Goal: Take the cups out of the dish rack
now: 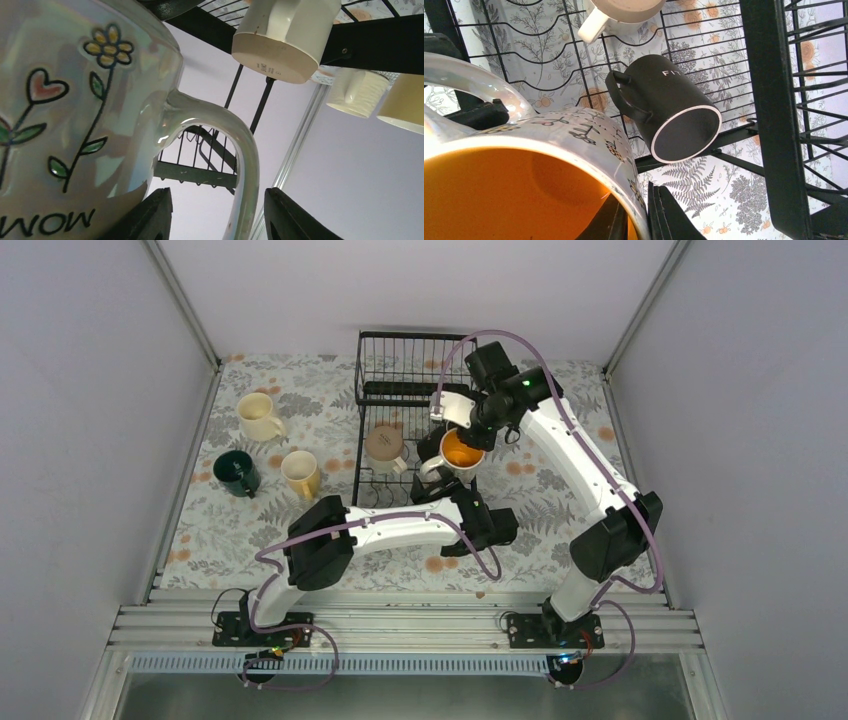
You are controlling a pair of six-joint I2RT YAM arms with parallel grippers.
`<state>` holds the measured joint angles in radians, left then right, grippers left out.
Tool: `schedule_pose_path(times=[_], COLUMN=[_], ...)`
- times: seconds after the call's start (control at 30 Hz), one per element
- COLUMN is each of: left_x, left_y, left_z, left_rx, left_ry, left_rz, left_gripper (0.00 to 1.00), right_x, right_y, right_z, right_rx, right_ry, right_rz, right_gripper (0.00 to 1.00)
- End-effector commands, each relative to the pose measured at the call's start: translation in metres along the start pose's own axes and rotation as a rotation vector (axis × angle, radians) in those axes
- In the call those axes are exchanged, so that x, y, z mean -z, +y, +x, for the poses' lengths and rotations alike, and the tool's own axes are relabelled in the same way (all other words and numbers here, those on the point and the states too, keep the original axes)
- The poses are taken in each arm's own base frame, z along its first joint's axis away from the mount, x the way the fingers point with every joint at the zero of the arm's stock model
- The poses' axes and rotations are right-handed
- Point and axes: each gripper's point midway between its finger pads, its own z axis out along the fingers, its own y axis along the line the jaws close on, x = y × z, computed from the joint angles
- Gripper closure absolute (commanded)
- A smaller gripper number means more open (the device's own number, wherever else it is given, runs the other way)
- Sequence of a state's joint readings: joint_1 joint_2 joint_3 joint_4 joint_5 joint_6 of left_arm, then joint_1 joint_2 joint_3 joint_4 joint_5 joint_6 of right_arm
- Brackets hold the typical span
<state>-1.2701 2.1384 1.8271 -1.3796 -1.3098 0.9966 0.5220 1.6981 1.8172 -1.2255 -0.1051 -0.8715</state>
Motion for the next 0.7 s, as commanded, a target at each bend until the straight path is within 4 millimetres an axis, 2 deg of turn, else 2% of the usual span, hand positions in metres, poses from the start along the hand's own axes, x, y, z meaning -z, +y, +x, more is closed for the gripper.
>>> schedule_pose_path(times=[0.0,0.13,0.23,0.3,0.33,0.5,0.67], left_x=[0.001,0.002,0.002,0.002,0.002,0.007,0.018], left_y=[0.022,0.023,0.024,0.024,0.025,0.032,0.044], left_z=[0.033,0.037,0.041,0.045,0.047,0.066,0.102], left_rx=[0.106,0.115,0.126,0.135,0.140,0.198,0.339], left_ry=[0.093,0.095,0.095,0.097,0.097,0.096,0.070], left_rz=[-0.068,-0.070,-0.071,-0.072,-0.072,-0.085,-0.102], left_gripper=[0.49,0.38,0.22,0.03,0.00,0.00,0.00], right_x=[0.004,0.001,-0.003,-0.004,-0.005,-0.007,-0.007], right_y=[0.025,0.026,0.028,0.028,0.028,0.029,0.030], right_z=[-0.011,-0.010,-0.008,-0.008,-0.008,-0.007,-0.005], right_rx=[0.011,0.008,0.002,-0.001,-0.003,-0.018,-0.046], right_ry=[-0.025,-0.016,-0.009,-0.006,-0.005,-0.002,0.004], right_rz=[-0.083,-0.091,-0.100,-0.103,-0.102,-0.107,-0.104], right_gripper=[0.97,0.96,0.96,0.96,0.96,0.96,0.96])
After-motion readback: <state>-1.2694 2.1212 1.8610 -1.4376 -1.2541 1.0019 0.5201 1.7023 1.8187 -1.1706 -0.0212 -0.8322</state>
